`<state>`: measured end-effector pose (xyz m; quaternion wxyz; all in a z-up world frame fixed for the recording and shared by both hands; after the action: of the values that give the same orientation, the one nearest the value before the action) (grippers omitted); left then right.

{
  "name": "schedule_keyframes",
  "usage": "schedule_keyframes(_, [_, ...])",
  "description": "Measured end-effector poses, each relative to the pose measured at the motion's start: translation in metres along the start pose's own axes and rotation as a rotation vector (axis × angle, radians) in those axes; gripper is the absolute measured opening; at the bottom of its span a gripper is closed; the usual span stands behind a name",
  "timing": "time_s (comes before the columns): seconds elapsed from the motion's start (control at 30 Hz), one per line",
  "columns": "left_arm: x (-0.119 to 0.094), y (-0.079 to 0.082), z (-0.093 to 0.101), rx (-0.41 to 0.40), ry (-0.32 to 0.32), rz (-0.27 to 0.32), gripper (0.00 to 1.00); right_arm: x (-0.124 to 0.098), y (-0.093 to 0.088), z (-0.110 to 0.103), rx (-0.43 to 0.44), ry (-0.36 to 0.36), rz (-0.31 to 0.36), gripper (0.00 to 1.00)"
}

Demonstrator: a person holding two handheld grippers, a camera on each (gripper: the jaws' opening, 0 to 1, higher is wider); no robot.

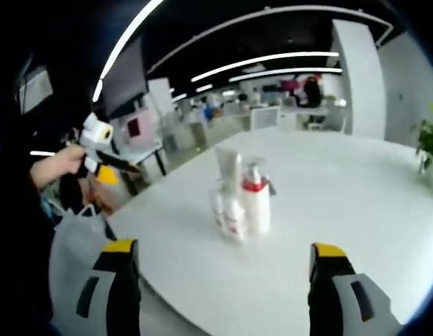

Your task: Arrange the skincare products in the storage area until every visible bottle or jar stands upright without overlapping.

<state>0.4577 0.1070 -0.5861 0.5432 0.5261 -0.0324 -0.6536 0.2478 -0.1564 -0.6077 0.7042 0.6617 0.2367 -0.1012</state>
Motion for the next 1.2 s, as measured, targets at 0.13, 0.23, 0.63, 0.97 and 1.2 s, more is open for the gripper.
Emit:
schedule_keyframes(0.13, [0.012,0.006,-0.002,0.008,-0.011,-0.017,0.95,-0.001,-0.001,0.001,0.0,-0.005,-0.008,0.99])
schedule_keyframes(0.23, [0.02,0.009,-0.002,0.017,-0.018,-0.03,0.95,-0.003,-0.003,0.001,0.025,-0.014,-0.003,0.99])
schedule_keyframes(0.63, [0.048,0.027,-0.009,0.041,-0.037,-0.052,0.92,0.001,-0.008,0.001,0.035,-0.025,-0.022,0.99])
schedule_keyframes(0.97, [0.073,0.038,-0.017,0.066,-0.043,-0.084,0.91,0.001,-0.016,0.003,0.068,-0.043,-0.038,0.99])
schedule_keyframes(1.2, [0.094,0.047,-0.026,0.072,-0.043,-0.098,0.9,0.003,-0.02,0.002,0.08,-0.042,-0.049,0.98])
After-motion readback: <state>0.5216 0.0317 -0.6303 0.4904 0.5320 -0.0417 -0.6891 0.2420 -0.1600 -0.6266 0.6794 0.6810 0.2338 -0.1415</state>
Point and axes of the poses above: the point that each gripper's makers call its tool centre point, and the gripper's own axes: x roughly forward along the fingers, z roughly to its right, y roughly out of its top, the point moved 6 cm from there along -x, roughly backward along the fingers, and after that the axes turned 14 degrees about -x, right-handed, at the moved point
